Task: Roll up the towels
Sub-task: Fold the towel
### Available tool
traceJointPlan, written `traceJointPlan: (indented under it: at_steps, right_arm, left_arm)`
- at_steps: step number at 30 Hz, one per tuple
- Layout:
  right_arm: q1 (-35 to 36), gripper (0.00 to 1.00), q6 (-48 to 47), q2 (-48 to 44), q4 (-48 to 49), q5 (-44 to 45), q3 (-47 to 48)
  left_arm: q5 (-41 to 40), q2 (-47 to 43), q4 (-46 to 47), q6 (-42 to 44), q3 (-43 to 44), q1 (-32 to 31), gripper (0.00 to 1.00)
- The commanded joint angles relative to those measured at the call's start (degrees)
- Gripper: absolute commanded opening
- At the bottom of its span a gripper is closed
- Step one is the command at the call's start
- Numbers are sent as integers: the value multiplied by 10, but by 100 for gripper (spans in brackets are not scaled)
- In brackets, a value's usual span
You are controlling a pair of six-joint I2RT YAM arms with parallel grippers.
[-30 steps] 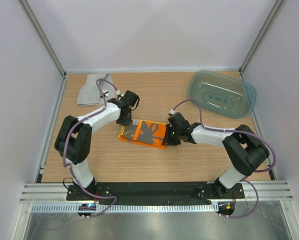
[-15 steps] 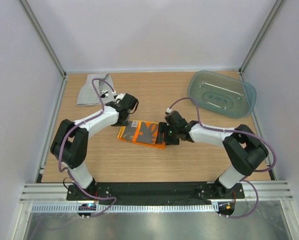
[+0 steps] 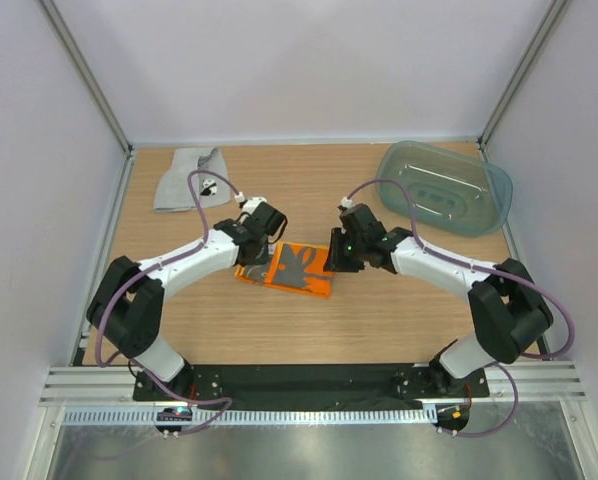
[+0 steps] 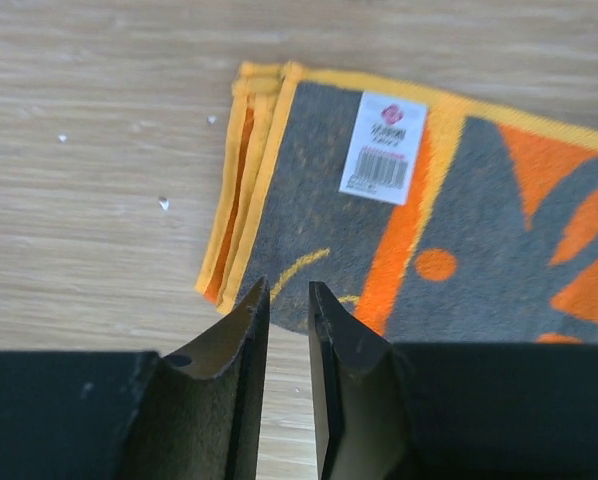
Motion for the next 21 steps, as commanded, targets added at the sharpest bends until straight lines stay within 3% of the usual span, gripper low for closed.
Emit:
traceJointPlan:
  at_steps: [1, 4, 10, 21]
  right_arm:
    - [-19, 27, -7, 44, 77, -68, 41]
    - [-51, 17, -3, 102, 102, -100, 63]
    - [-92, 11, -12, 184, 117, -114, 72]
    - [-92, 8, 12, 134, 135, -98, -63]
  left_arm:
    - [26, -2, 47, -19, -39, 5, 22]
    - [26, 9, 62, -23, -54, 5, 16]
    - [35, 45, 92, -19, -74, 9, 12]
    - [29, 100, 100, 24, -39, 79, 11]
